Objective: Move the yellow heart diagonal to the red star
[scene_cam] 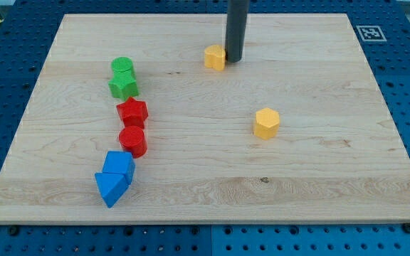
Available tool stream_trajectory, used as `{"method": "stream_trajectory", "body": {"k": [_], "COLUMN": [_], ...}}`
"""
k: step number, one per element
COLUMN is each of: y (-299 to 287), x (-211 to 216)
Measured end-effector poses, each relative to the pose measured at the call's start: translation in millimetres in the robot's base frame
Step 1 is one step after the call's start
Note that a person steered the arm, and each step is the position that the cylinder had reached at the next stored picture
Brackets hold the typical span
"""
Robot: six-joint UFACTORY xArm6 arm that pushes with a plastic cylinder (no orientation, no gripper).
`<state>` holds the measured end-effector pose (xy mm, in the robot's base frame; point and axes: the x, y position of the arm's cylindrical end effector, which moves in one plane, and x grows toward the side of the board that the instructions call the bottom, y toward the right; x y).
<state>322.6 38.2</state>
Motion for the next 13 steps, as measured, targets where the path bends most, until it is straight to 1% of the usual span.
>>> {"method": "stream_trajectory", "body": {"k": [1,4,5,6,9,10,11,13], "y": [-8,-5,-5,-6,-41,-53,-56,-56], "x": [2,22,19,7,7,12,27,42]}}
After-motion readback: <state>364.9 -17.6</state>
